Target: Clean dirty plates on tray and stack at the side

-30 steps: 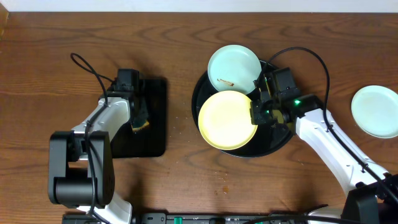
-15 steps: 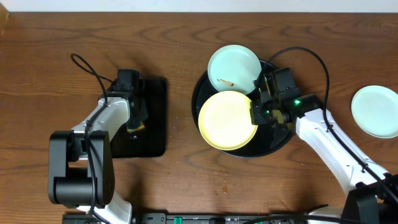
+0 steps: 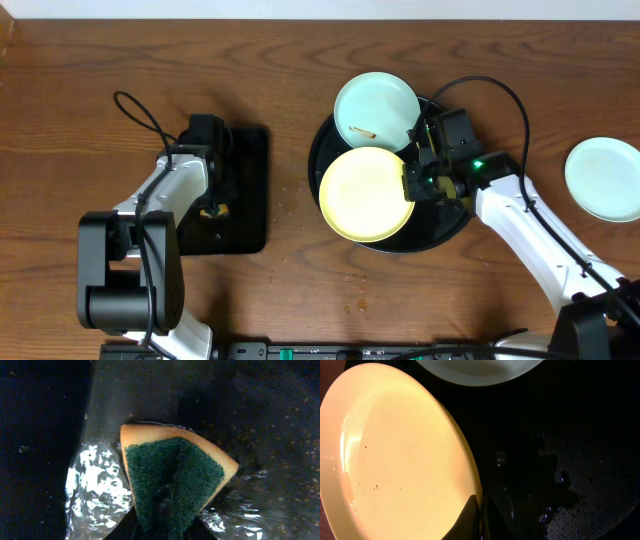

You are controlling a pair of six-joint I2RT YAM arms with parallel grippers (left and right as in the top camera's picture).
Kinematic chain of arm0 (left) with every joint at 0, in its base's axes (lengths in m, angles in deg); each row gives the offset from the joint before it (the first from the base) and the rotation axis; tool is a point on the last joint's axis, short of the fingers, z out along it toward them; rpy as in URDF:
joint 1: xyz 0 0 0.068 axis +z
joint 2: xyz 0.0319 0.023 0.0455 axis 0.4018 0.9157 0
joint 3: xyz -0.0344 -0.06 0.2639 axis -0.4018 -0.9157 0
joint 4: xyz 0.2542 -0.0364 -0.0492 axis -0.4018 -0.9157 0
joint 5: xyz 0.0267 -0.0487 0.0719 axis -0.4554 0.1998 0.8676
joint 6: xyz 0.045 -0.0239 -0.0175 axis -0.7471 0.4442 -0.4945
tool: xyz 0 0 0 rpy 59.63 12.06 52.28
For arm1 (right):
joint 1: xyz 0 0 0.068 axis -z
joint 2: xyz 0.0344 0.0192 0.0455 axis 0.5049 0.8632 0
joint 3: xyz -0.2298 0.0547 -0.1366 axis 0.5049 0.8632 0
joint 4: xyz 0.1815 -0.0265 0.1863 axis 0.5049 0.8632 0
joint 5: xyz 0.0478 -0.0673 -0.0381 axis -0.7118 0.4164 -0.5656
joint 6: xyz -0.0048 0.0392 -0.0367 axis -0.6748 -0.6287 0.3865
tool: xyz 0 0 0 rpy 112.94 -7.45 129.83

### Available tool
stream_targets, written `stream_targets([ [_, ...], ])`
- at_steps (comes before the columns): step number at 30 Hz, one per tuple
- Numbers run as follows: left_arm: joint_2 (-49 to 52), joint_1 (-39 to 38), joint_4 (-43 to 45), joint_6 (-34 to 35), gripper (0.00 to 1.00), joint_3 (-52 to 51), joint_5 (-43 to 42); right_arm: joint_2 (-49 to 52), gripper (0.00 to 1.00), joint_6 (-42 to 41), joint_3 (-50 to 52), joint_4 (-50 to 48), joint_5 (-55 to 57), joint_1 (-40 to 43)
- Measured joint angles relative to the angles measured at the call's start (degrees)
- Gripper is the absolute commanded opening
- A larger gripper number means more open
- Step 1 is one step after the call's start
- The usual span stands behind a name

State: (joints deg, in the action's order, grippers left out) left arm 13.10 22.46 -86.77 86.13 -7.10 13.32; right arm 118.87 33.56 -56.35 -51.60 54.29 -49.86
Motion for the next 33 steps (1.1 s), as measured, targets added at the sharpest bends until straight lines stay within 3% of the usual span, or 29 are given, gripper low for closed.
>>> stream_targets([
  [7, -1.9, 0.0, -0.6, 0.0, 0.19, 0.0, -0.4, 0.0, 0.01, -0.1, 0.0, 0.0, 0.0, 0.0],
  [15, -14.8, 0.0, -0.4, 0.0, 0.20, 0.8, -1.9, 0.0, 0.04, -0.5, 0.0, 0.0, 0.0, 0.0],
  [21, -21.2, -0.7, 2.1, 2.8, 0.19, 2.7, -16.1, 0.0, 0.04, -0.7, 0.0, 0.0, 0.0, 0.0],
  [27, -21.2, -10.4, 5.8, 8.2, 0.19, 2.8, -28.2, 0.0, 0.01, -0.7, 0.0, 0.0, 0.0, 0.0],
  [31, -19.8, -19.6, 9.7, 11.0, 0.19, 2.8, -31.0, 0.0, 0.01, -0.7, 0.0, -0.1, -0.1, 0.0],
  [33, -19.0, -23.6, 12.4, 12.4, 0.14, 2.8, -31.7, 0.0, 0.01, -0.7, 0.0, -0.1, -0.1, 0.0],
])
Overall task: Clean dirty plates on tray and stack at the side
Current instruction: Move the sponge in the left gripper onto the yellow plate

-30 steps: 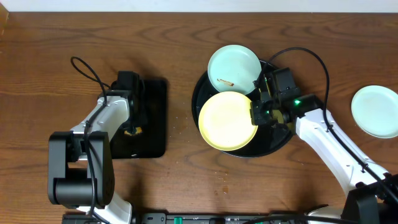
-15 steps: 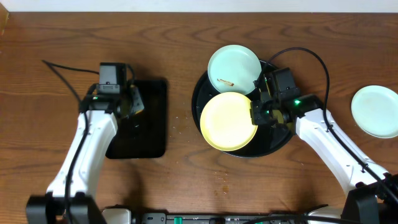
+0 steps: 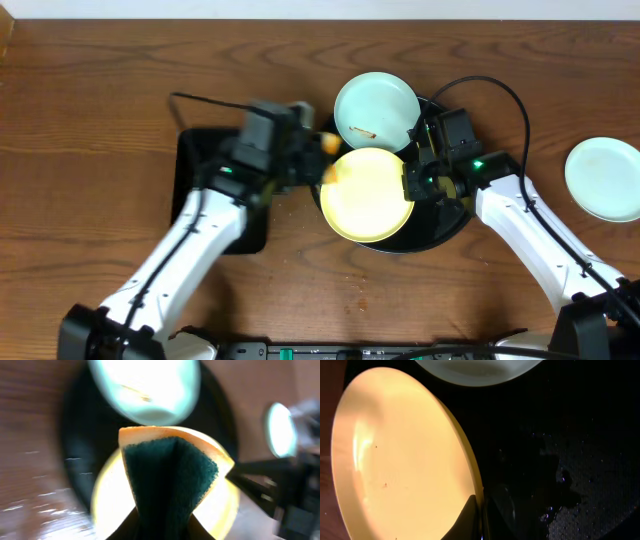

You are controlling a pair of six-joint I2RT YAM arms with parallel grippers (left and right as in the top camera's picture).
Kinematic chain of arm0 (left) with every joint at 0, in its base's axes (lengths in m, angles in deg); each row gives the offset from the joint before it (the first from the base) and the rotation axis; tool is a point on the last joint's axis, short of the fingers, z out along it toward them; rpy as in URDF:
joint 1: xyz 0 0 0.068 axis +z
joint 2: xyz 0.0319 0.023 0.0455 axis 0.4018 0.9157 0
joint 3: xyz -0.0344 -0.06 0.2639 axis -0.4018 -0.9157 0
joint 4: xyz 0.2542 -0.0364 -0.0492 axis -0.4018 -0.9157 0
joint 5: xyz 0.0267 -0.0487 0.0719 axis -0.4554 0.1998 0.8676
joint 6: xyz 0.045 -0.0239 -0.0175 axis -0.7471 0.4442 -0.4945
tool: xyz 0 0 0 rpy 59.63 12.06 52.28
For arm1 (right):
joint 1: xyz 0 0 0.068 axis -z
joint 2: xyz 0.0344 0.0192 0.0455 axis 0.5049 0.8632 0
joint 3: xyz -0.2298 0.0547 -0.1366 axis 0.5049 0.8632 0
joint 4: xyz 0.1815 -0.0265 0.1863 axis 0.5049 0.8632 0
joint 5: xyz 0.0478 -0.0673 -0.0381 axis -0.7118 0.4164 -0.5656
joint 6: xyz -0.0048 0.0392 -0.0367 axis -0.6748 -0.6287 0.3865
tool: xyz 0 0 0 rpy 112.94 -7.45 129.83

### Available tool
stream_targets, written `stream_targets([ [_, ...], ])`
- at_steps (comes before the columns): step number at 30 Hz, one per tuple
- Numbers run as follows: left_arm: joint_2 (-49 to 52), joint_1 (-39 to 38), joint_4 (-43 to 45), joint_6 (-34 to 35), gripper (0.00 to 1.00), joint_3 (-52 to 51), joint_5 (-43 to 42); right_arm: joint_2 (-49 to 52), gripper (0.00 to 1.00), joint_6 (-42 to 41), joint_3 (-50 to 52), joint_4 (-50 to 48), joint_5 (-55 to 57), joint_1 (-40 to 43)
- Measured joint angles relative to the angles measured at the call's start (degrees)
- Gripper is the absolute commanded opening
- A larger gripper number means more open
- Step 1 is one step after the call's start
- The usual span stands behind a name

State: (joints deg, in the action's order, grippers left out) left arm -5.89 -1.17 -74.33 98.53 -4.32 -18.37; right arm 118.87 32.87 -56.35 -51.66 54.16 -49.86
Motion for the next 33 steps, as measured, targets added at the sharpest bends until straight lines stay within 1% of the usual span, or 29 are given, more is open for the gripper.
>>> stream_targets([
  [1, 0.4, -1.7, 1.3, 0.3, 0.08, 0.0, -0.3, 0.0, 0.01, 0.0, 0.0, 0.0, 0.0, 0.0],
  [2, 0.8, -3.3, 2.7, 0.7, 0.08, 0.0, -0.5, 0.0, 0.01, 0.0, 0.0, 0.0, 0.0, 0.0],
  [5, 1.8, -7.4, 5.2, 2.5, 0.08, 0.0, -0.4, 0.0, 0.01, 0.0, 0.0, -0.1, 0.0, 0.0],
  [9, 2.9, -9.9, 5.8, 4.0, 0.08, 0.0, 1.9, 0.0, 0.01, 0.2, 0.0, -1.2, 0.0, 0.0],
  [18, 3.4, -10.3, 15.6, 4.8, 0.08, 0.0, 6.5, -0.8, 0.01, 0.7, 0.1, -1.3, 0.0, -0.1],
  [27, 3.4, -10.2, 15.9, 4.9, 0.07, 0.0, 14.4, -7.7, 0.01, 2.0, 0.1, -0.1, 0.7, -0.3],
  [33, 3.4, -9.2, 16.3, 4.9, 0.07, 0.0, 16.1, -8.5, 0.01, 2.9, 0.1, 1.0, 2.4, -0.3],
])
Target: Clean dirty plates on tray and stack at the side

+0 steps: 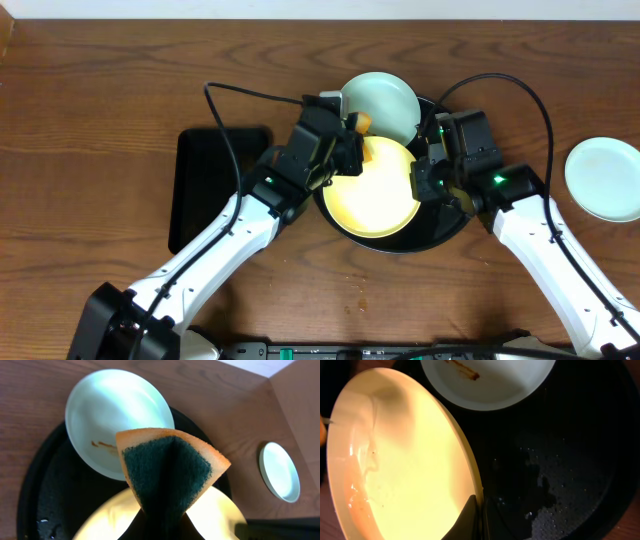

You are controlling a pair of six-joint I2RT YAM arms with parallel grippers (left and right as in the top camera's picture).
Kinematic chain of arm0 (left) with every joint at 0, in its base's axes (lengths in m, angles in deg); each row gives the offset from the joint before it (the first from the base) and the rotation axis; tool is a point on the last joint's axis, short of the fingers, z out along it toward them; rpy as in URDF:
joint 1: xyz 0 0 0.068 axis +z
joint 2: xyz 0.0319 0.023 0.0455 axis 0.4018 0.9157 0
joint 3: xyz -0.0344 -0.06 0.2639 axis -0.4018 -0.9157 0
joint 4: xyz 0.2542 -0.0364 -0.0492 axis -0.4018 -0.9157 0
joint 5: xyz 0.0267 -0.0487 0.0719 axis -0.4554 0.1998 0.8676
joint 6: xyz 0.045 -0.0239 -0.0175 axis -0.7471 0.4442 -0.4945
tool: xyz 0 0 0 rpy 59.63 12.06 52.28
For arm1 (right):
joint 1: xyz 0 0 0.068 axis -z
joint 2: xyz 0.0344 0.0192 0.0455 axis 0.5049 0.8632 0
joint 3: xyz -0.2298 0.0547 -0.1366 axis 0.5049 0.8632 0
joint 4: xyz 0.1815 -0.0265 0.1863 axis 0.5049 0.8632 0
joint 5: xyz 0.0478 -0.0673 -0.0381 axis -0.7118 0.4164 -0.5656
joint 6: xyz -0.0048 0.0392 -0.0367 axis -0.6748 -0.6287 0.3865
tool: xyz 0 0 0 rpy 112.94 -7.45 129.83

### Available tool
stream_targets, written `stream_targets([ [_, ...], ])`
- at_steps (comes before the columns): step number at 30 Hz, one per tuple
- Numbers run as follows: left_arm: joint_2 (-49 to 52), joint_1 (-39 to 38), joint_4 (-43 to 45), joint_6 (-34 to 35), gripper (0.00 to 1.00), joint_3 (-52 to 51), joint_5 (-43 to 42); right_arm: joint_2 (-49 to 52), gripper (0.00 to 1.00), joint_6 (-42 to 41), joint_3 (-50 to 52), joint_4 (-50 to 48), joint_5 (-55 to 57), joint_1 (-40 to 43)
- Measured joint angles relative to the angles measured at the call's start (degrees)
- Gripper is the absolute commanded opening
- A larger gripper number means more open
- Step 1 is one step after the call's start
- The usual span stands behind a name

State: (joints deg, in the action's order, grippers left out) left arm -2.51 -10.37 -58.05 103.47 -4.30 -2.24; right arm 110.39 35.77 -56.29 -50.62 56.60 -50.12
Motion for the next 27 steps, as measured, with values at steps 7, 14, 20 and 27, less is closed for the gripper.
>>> stream_targets([
  [7, 0.0, 0.7, 0.2, 0.7, 0.08, 0.0, -2.8, 0.0, 0.01, 0.8, 0.0, 0.0, 2.5, 0.0],
  [14, 0.0, 0.7, 0.3, 4.1, 0.08, 0.0, -12.1, 0.0, 0.01, 2.0, 0.0, -0.6, 4.6, 0.0],
  [20, 0.0, 0.7, 0.3, 9.1, 0.07, 0.0, -20.2, 0.0, 0.01, 2.4, 0.0, -1.0, 5.2, 0.0],
  [27, 0.0, -0.4, 1.1, 14.6, 0.07, 0.0, -24.2, 0.0, 0.01, 2.6, 0.0, -1.3, 4.0, 0.0],
])
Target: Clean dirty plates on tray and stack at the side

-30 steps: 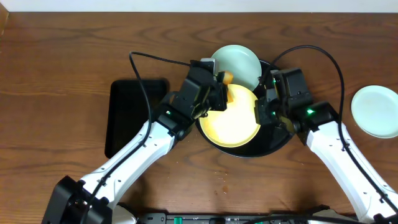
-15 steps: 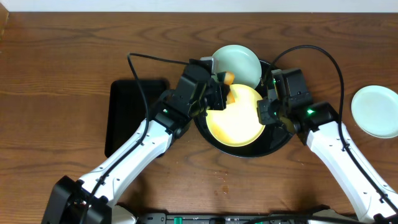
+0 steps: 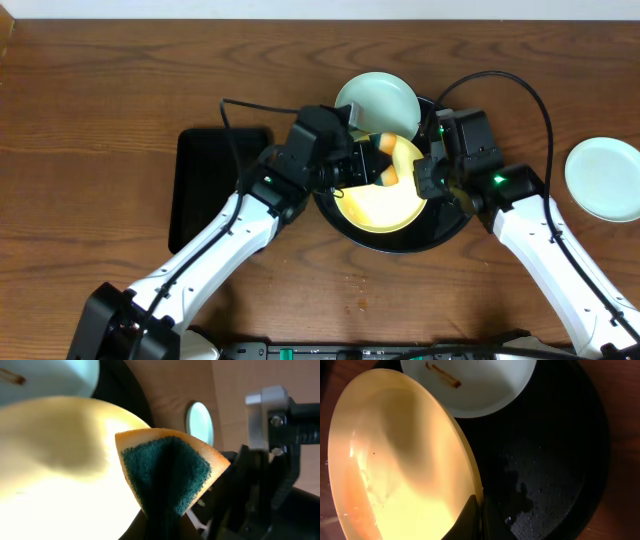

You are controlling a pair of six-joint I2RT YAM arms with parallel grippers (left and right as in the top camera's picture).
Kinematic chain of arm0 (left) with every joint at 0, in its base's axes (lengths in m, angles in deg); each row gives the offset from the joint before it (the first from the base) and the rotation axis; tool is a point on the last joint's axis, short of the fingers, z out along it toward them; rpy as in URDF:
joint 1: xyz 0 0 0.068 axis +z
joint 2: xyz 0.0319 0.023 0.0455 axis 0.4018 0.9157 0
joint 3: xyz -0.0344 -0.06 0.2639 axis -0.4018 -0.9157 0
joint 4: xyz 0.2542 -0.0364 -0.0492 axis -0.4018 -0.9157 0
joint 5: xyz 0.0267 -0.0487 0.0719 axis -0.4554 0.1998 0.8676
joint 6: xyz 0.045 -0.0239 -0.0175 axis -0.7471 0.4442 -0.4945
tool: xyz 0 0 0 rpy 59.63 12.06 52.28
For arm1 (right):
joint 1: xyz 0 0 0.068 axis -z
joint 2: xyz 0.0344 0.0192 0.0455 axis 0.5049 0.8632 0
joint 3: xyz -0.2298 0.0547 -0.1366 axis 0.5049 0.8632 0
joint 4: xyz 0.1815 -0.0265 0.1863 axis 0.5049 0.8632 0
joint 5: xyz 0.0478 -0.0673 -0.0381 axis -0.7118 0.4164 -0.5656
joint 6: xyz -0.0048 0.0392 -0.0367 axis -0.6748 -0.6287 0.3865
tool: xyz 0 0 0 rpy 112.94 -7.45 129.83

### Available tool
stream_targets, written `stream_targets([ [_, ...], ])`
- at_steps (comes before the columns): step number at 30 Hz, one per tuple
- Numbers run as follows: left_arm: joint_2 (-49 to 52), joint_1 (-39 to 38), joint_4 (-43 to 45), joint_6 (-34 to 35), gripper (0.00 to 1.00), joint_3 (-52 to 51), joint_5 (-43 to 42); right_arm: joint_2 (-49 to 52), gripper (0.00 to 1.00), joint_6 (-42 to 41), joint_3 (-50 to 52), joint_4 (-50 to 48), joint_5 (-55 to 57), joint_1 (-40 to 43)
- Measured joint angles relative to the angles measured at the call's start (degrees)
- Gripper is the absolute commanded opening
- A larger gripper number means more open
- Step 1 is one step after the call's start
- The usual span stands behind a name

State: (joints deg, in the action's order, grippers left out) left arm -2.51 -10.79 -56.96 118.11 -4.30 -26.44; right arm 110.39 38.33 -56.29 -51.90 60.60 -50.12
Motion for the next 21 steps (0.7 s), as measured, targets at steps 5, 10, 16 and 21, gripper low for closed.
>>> stream_targets([
  [5, 0.0, -1.4, 2.6, 3.4, 0.07, 0.0, -0.8, 0.0, 0.01, -0.9, 0.0, -1.1, -1.8, 0.0],
  [10, 0.0, -1.9, 3.6, 5.8, 0.07, 0.0, -1.0, 0.0, 0.01, -1.7, 0.0, -1.9, -3.3, 0.0],
  [16, 0.0, -2.4, 3.7, 7.4, 0.08, 0.0, -1.0, 0.0, 0.01, -2.7, 0.0, -2.9, -5.4, 0.0],
  [21, 0.0, -2.4, 3.6, 8.0, 0.08, 0.0, -1.0, 0.0, 0.01, -3.0, 0.0, -3.1, -6.6, 0.0],
])
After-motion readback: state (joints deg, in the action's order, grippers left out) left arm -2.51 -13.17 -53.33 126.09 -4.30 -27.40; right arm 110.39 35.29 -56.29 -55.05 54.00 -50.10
